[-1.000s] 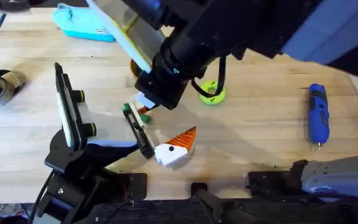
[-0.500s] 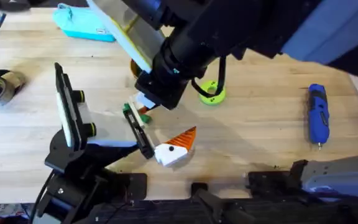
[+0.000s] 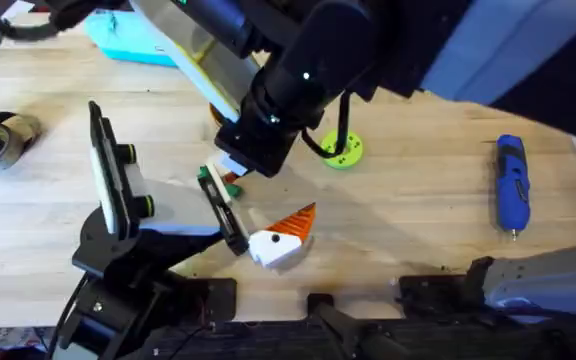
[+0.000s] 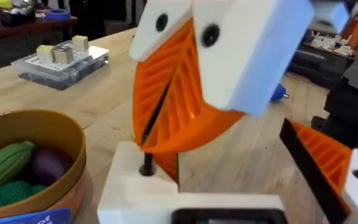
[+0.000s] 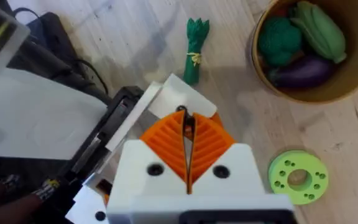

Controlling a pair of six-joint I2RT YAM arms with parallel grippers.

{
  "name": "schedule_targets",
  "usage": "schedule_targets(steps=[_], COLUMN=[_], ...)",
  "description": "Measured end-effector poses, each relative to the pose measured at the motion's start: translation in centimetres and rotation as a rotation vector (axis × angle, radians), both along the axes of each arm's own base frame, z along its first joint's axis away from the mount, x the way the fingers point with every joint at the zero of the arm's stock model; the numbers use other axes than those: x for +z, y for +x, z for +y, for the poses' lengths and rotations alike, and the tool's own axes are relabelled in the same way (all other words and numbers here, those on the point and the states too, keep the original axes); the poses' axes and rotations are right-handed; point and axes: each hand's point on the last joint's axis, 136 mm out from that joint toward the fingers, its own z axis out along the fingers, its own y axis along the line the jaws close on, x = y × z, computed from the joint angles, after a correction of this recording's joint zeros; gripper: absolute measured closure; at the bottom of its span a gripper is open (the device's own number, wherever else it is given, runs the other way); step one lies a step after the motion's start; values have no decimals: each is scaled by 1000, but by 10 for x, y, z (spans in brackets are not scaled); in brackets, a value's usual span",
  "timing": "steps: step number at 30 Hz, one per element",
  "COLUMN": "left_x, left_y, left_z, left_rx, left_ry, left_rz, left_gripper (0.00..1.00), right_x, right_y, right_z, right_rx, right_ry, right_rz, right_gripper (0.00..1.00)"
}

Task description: Pick up the gripper from the table and insert it into the empty holder that is missing its gripper. Then pick up a screw, insert it into the mounting hole, and use the screwdriver to tighten it. Finally, clean up the table by picking up the vegetable and placing it into the bucket.

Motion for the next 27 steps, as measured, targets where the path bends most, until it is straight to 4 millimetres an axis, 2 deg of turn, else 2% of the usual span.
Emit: schedule_targets(steps=[15,27], left_x=[0,-1], left_y=[0,1], left_z=[0,0], left_rx=[0,3], left_ry=[0,-3], left_rz=[-1,14], left_gripper=[11,11], right_x=[0,-8], right_y=[-1,-3], right_z=[1,6], right_rx=[4,15], right_ry=[-2,-26], right_rz=[-4,-9], right_gripper=[995,995])
